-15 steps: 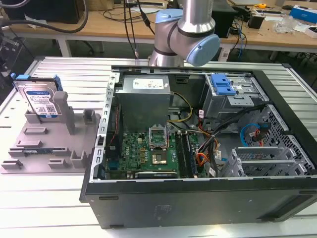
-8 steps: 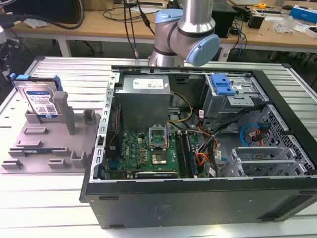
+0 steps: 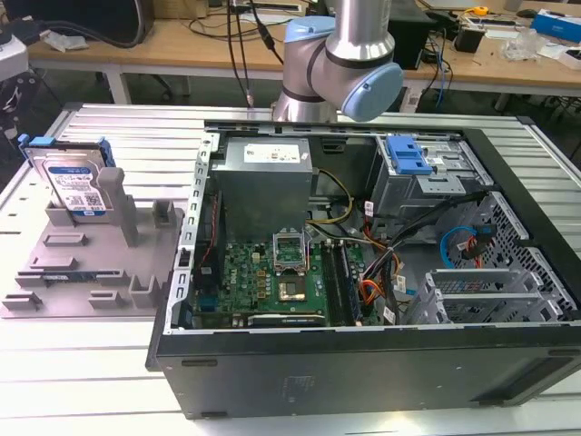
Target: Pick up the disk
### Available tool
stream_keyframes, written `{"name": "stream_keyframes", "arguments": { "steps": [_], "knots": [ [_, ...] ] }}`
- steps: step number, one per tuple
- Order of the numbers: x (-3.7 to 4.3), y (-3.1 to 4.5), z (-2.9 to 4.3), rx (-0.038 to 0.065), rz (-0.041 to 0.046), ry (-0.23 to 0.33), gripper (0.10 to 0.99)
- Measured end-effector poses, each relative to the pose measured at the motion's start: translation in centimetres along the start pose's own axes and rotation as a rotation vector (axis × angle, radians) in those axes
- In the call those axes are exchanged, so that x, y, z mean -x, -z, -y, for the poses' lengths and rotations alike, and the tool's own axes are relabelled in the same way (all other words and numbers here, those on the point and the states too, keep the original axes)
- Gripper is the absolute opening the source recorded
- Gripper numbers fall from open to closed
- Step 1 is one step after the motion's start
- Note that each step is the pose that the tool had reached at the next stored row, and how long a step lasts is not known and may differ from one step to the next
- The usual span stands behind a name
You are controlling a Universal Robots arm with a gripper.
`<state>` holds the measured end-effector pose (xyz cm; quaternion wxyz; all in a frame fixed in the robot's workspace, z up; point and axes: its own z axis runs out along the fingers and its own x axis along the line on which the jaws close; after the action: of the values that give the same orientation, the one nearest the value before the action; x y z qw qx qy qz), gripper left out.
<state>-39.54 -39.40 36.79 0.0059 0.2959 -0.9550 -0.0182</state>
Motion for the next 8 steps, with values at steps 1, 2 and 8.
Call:
{"name": "stream_keyframes", "arguments": {
  "steps": [1, 2, 8],
  "knots": [
    [0.0, -0.01, 0.0, 0.0, -0.0011, 0.03, 0.106],
    [0.0, -0.02, 0.0, 0.0, -0.0023, 0.059, 0.106],
    [0.0, -0.08, 0.0, 0.0, -0.0076, 0.198, 0.106]
  ]
}}
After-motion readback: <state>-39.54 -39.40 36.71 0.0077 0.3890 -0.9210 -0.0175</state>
